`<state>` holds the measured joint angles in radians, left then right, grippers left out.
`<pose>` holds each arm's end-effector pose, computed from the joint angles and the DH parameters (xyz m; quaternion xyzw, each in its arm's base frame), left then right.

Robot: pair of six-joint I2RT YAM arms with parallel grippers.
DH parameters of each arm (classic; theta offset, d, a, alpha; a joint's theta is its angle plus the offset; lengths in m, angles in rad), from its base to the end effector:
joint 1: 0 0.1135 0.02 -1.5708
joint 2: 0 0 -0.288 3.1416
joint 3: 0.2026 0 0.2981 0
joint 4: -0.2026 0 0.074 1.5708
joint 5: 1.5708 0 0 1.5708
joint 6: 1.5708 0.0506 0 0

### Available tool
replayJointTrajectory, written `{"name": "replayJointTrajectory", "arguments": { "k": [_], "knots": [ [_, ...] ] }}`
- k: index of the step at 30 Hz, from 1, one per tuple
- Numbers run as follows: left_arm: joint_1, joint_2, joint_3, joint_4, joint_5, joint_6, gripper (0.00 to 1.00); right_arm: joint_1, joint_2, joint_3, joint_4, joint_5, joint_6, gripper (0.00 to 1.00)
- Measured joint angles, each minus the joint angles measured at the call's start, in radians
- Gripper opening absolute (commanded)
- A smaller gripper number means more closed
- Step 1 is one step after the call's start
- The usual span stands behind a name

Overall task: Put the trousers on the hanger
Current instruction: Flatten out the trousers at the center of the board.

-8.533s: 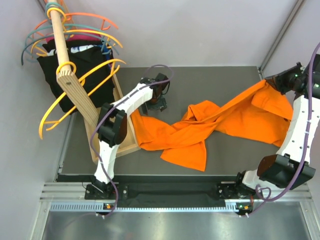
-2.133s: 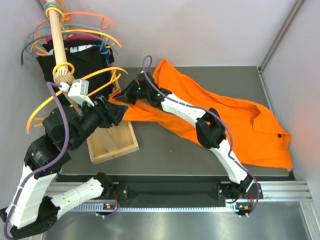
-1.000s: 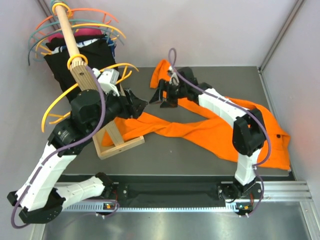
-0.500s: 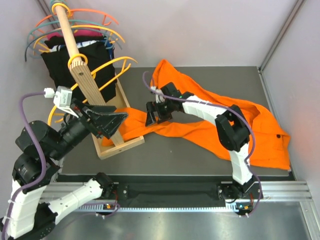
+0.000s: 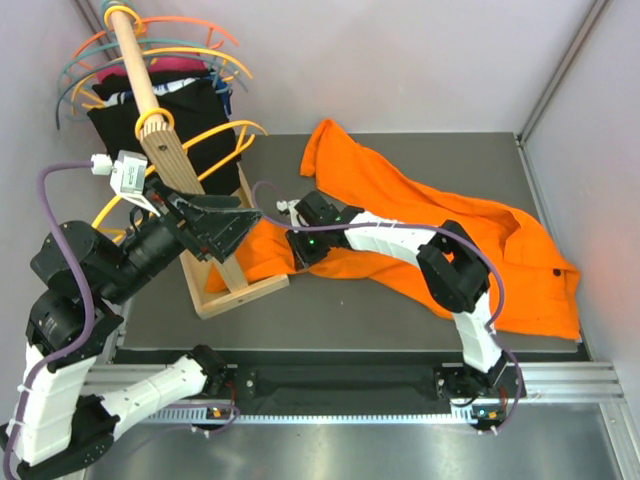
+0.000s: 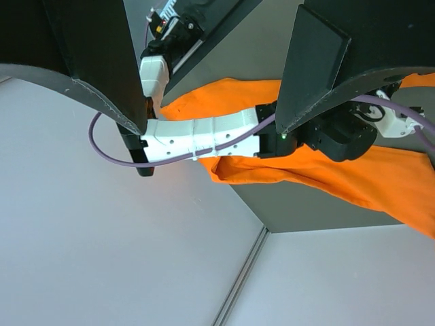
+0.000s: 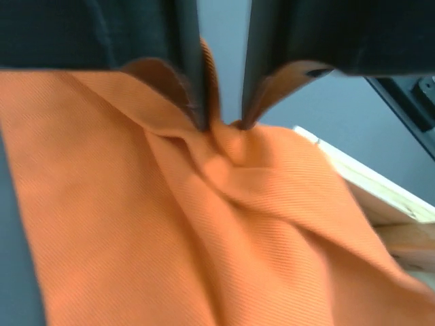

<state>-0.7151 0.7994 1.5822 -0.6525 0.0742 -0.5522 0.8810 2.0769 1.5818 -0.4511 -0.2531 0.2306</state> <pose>0.0786 -0.0732 0.5846 0.0814 0.6547 -0.4644 0.5908 0.3192 0.4068 0.1797 -0.3384 0.8822 0.2628 0.1955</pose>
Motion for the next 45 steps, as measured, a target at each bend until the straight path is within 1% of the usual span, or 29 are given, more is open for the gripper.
{"name": "replayJointTrajectory", "arguments": {
  "k": [1, 2, 7, 11, 14, 16, 19, 23, 25, 26, 28, 30, 32, 33, 35, 37, 39, 40, 41, 44, 45],
  "knots": [
    [0.0, 0.0, 0.0, 0.0, 0.0, 0.0, 0.81, 0.0, -0.008, -0.01, 0.002, 0.006, 0.005, 0.04],
    [0.0, 0.002, 0.0, 0.0, 0.0, -0.001, 0.8, -0.003, -0.014, -0.016, 0.003, 0.008, 0.01, 0.0],
    [0.0, 0.025, 0.015, 0.001, -0.001, -0.003, 0.8, -0.015, -0.027, -0.019, 0.009, -0.016, 0.041, 0.0],
    [0.0, 0.048, 0.047, 0.001, -0.015, 0.001, 0.8, -0.016, -0.068, -0.033, 0.005, -0.05, 0.072, 0.0],
    [0.0, 0.052, 0.071, -0.002, -0.035, 0.008, 0.8, -0.024, -0.121, -0.036, -0.001, -0.129, 0.124, 0.0],
    [0.0, 0.052, 0.089, -0.001, -0.045, 0.015, 0.8, -0.032, -0.162, -0.037, 0.002, -0.219, 0.182, 0.0],
    [0.0, 0.052, 0.112, 0.002, -0.05, 0.029, 0.8, -0.037, -0.228, -0.057, 0.043, -0.343, 0.324, 0.0],
    [0.0, 0.059, 0.134, 0.002, -0.053, 0.04, 0.8, -0.058, -0.332, -0.086, 0.119, -0.451, 0.526, 0.0],
    [0.0, 0.069, 0.138, 0.002, -0.053, 0.042, 0.79, -0.108, -0.372, -0.092, 0.169, -0.494, 0.615, 0.0],
    [0.0, 0.074, 0.138, 0.002, -0.053, 0.042, 0.78, -0.158, -0.388, -0.104, 0.208, -0.51, 0.656, 0.0],
    [0.0, 0.095, 0.142, 0.0, -0.052, 0.041, 0.74, -0.291, -0.39, -0.12, 0.276, -0.536, 0.714, 0.0],
    [0.0, 0.124, 0.156, -0.01, -0.048, 0.04, 0.71, -0.426, -0.33, -0.098, 0.297, -0.549, 0.721, 0.01],
    [0.0, 0.169, 0.192, -0.041, -0.045, 0.039, 0.68, -0.544, -0.178, 0.015, 0.282, -0.562, 0.697, 0.04],
    [0.0, 0.207, 0.223, -0.071, -0.044, 0.04, 0.67, -0.613, -0.029, 0.094, 0.285, -0.552, 0.666, 0.11],
    [0.0, 0.266, 0.286, -0.15, -0.045, 0.05, 0.67, -0.639, 0.08, 0.136, 0.213, -0.546, 0.623, 0.15],
    [0.0, 0.314, 0.349, -0.19, -0.045, 0.069, 0.68, -0.631, 0.175, 0.161, 0.174, -0.539, 0.579, 0.19],
    [0.0, 0.345, 0.371, -0.219, -0.047, 0.088, 0.68, -0.603, 0.204, 0.137, 0.122, -0.532, 0.551, 0.3],
    [0.0, 0.351, 0.375, -0.233, -0.048, 0.095, 0.68, -0.587, 0.201, 0.112, 0.108, -0.532, 0.536, 0.39],
    [0.0, 0.359, 0.383, -0.256, -0.048, 0.106, 0.68, -0.573, 0.193, 0.091, 0.097, -0.529, 0.521, 0.55],
    [0.0, 0.386, 0.43, -0.295, -0.041, 0.124, 0.68, -0.543, 0.132, 0.024, 0.051, -0.482, 0.454, 0.72],
    [0.0, 0.402, 0.454, -0.297, -0.029, 0.129, 0.68, -0.537, 0.103, 0.014, 0.015, -0.453, 0.423, 0.74]
  ]
}}
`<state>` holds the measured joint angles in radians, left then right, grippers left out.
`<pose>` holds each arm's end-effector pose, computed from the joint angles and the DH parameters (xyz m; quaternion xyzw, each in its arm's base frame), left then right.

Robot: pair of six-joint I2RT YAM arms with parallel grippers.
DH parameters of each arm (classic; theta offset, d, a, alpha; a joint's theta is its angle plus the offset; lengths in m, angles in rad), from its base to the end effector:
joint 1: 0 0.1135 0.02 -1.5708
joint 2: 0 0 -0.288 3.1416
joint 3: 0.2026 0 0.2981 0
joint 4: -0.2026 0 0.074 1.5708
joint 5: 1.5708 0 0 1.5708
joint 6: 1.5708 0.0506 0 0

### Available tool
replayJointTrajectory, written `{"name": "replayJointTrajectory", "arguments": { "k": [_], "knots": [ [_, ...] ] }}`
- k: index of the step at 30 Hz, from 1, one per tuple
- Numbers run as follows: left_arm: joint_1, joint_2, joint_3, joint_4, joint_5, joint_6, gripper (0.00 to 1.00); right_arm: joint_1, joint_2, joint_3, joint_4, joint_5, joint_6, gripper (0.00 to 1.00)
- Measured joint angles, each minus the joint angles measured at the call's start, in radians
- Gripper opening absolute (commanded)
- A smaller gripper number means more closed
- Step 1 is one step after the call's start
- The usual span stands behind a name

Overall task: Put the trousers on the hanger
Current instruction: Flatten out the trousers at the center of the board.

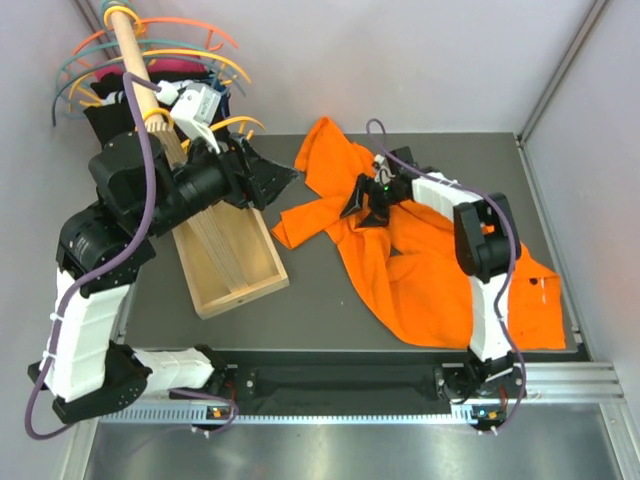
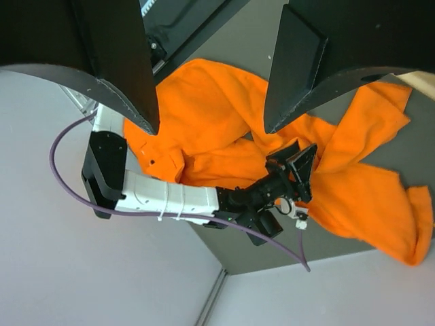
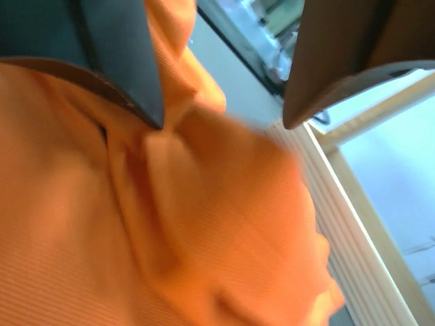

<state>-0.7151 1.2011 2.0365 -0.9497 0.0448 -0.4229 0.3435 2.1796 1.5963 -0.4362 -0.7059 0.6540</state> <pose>0.1428 -0.1270 0.6246 0.1234 0.7360 -0.3726 0.5515 0.4789 0.2062 0.1432 0.0467 0.9066 0.4143 0.0652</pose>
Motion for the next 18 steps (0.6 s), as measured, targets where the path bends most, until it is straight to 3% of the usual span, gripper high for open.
{"name": "replayJointTrajectory", "arguments": {
  "k": [5, 8, 13, 18],
  "knots": [
    [0.0, 0.054, 0.051, 0.06, 0.073, 0.003, 0.69, -0.021, -0.14, 0.03, -0.131, 0.115, -0.115, 0.79],
    [0.0, 0.059, 0.015, 0.141, 0.103, 0.002, 0.72, -0.053, -0.216, 0.063, -0.163, 0.147, -0.149, 0.8],
    [-0.003, 0.059, -0.04, 0.315, 0.202, -0.035, 0.7, -0.086, -0.297, 0.068, -0.196, 0.176, -0.172, 0.8],
    [-0.119, 0.167, 0.052, 0.42, 0.229, -0.03, 0.7, -0.09, -0.324, 0.051, -0.214, 0.191, -0.174, 0.81]
  ]
}}
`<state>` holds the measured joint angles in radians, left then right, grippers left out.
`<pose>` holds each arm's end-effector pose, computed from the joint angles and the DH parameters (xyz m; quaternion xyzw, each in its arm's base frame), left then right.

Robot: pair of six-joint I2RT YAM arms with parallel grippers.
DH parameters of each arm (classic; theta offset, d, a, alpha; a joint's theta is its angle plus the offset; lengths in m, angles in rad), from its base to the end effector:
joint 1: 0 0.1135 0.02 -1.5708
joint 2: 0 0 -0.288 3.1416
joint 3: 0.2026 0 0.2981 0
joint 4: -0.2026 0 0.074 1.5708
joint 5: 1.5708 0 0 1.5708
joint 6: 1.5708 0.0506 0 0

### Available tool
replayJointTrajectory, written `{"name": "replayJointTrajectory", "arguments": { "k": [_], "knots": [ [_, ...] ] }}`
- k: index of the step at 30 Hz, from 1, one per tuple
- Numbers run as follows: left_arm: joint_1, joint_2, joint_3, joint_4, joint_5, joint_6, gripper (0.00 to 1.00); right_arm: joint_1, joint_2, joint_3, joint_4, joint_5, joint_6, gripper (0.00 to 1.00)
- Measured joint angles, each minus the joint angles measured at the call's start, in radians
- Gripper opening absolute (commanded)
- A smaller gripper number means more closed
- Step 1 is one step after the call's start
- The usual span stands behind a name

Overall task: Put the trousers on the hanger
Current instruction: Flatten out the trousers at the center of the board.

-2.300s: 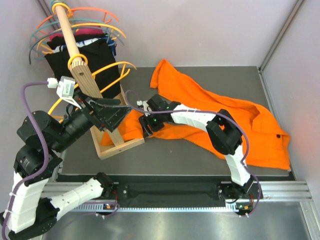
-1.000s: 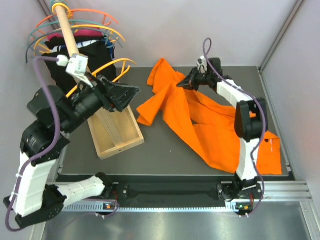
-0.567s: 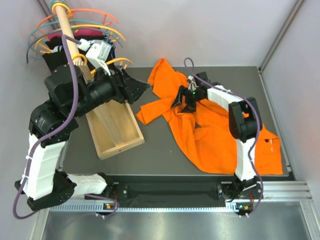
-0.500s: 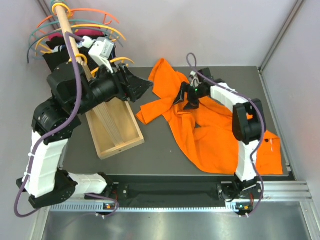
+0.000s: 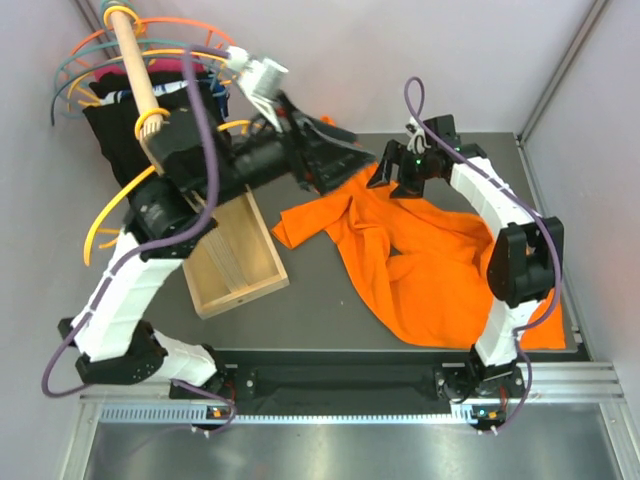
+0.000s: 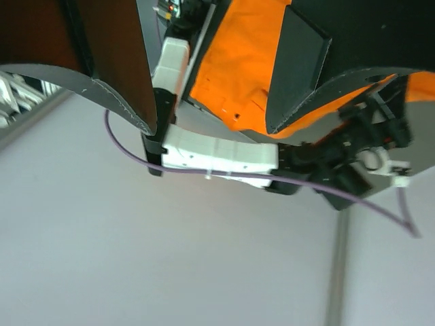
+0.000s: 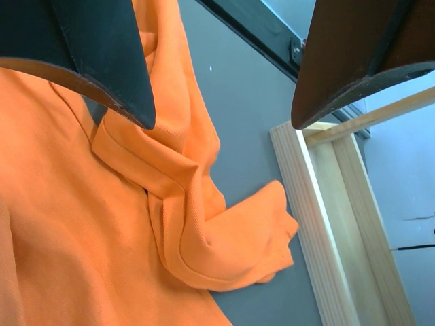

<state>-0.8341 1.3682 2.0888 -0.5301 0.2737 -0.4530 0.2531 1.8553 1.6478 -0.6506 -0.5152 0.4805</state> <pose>0.1661 -0.2035 0.6566 0.2228 0.5994 -0.5279 0.5590 0.4547 0.1434 0.2992 0.0145 0.9105 0.3439 0.2293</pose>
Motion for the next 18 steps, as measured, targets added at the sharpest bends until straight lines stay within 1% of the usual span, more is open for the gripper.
{"name": "replayJointTrajectory", "arguments": {
  "k": [2, 3, 5, 8, 11, 13, 14, 16, 18],
  "knots": [
    [-0.084, 0.034, 0.005, 0.011, -0.028, 0.029, 0.7, -0.001, -0.011, -0.014, -0.008, 0.006, -0.001, 0.81],
    [-0.106, 0.051, 0.005, 0.01, -0.046, 0.046, 0.7, -0.003, -0.019, -0.024, -0.011, 0.011, -0.002, 0.82],
    [-0.201, 0.09, 0.006, 0.009, -0.099, 0.09, 0.7, -0.008, -0.039, -0.042, -0.021, 0.021, -0.002, 0.82],
    [-0.299, 0.151, -0.005, 0.012, -0.242, 0.163, 0.7, -0.027, -0.081, -0.072, -0.038, 0.033, -0.002, 0.82],
    [-0.344, 0.219, -0.034, 0.004, -0.404, 0.235, 0.69, -0.085, -0.128, -0.081, -0.082, 0.062, -0.006, 0.86],
    [-0.322, 0.282, -0.04, 0.002, -0.476, 0.263, 0.66, -0.142, -0.148, -0.081, -0.119, 0.087, -0.025, 0.88],
    [-0.294, 0.31, -0.052, -0.003, -0.482, 0.257, 0.65, -0.168, -0.153, -0.081, -0.138, 0.104, -0.038, 0.88],
    [-0.196, 0.354, -0.092, -0.017, -0.443, 0.208, 0.65, -0.212, -0.156, -0.08, -0.182, 0.146, -0.069, 0.88],
    [-0.082, 0.397, -0.133, -0.041, -0.439, 0.163, 0.66, -0.233, -0.156, -0.081, -0.219, 0.179, -0.094, 0.89]
  ]
}}
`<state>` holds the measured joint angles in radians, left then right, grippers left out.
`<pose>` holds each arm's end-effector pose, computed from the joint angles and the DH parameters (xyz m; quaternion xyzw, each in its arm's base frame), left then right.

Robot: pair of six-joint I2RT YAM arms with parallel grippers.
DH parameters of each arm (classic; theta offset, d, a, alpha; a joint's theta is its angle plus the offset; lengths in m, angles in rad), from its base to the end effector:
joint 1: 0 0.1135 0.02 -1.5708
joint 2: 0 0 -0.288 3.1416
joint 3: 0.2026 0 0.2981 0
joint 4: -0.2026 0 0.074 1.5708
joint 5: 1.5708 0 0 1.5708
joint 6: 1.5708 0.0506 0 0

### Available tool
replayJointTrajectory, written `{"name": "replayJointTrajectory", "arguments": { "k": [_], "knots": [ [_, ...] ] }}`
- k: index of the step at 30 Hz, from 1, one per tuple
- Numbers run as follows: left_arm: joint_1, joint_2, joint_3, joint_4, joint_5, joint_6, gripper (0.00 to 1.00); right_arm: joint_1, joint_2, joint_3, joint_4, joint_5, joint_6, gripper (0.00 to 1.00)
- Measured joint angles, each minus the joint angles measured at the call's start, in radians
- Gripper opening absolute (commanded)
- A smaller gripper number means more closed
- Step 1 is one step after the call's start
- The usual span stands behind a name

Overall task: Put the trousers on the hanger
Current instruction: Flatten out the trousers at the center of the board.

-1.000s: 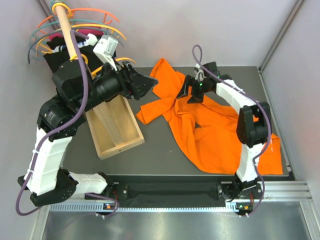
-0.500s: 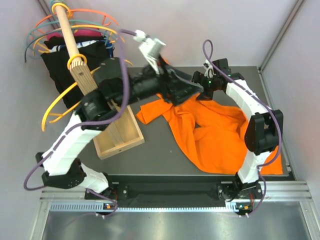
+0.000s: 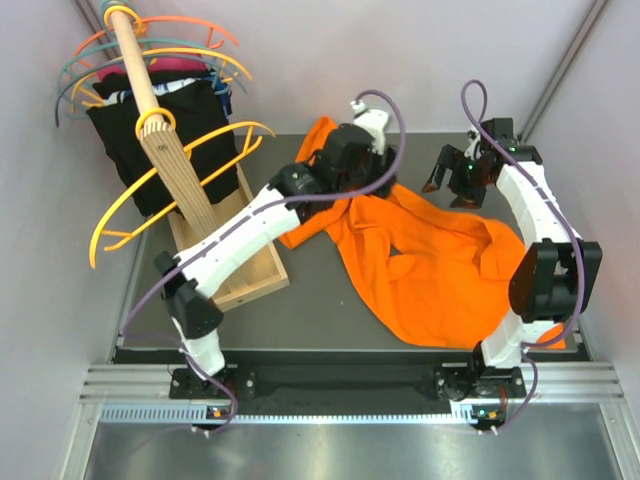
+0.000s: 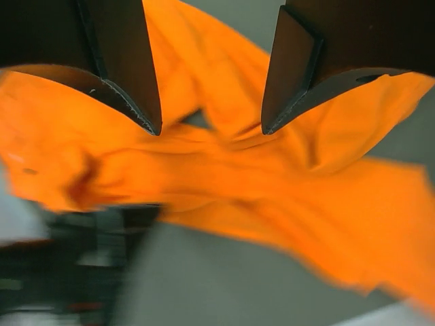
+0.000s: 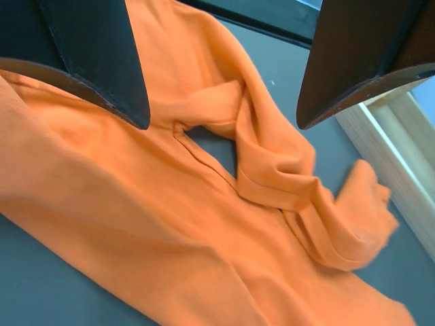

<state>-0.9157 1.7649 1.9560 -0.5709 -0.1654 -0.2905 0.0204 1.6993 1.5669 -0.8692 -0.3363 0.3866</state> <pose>0.2905 -0.3644 0.4645 0.2096 0.7993 -0.2607 0.4992 0.4195 0.0253 0.3175 0.1261 0.9390 0.2133 0.2386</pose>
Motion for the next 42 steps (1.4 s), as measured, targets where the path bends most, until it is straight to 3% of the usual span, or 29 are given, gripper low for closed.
{"name": "replayJointTrajectory", "arguments": {
  "k": [2, 4, 6, 13, 16, 23, 29, 36, 39, 42],
  "knots": [
    [0.084, 0.038, -0.03, -0.018, -0.011, -0.03, 0.65, -0.003, -0.002, 0.0, -0.023, 0.017, -0.011, 0.88],
    [0.156, 0.085, -0.054, -0.039, -0.021, -0.058, 0.65, -0.003, -0.004, -0.001, -0.037, 0.039, -0.015, 1.0],
    [0.189, 0.142, -0.05, -0.044, -0.034, -0.078, 0.63, -0.003, -0.003, -0.001, -0.043, 0.076, -0.019, 1.0],
    [0.197, 0.391, 0.082, -0.037, -0.064, -0.134, 0.61, -0.006, -0.003, 0.008, -0.043, 0.163, 0.009, 1.0],
    [0.2, 0.454, 0.097, -0.006, -0.08, -0.174, 0.58, -0.006, -0.05, -0.097, 0.007, 0.206, 0.011, 1.0],
    [0.259, 0.495, 0.043, 0.196, -0.107, -0.24, 0.52, -0.031, -0.133, -0.28, 0.059, 0.254, 0.017, 1.0],
    [0.319, 0.6, 0.094, 0.351, -0.088, -0.29, 0.47, -0.043, -0.129, -0.33, 0.139, 0.346, 0.053, 1.0],
    [0.364, 0.748, 0.146, 0.412, -0.047, -0.373, 0.46, -0.13, 0.005, -0.279, 0.187, 0.463, 0.081, 1.0],
    [0.377, 0.799, 0.188, 0.409, -0.036, -0.407, 0.44, -0.164, 0.097, -0.18, 0.182, 0.522, 0.065, 1.0],
    [0.388, 0.808, 0.208, 0.405, -0.028, -0.426, 0.43, -0.185, 0.264, 0.032, 0.182, 0.592, 0.02, 1.0]
  ]
}}
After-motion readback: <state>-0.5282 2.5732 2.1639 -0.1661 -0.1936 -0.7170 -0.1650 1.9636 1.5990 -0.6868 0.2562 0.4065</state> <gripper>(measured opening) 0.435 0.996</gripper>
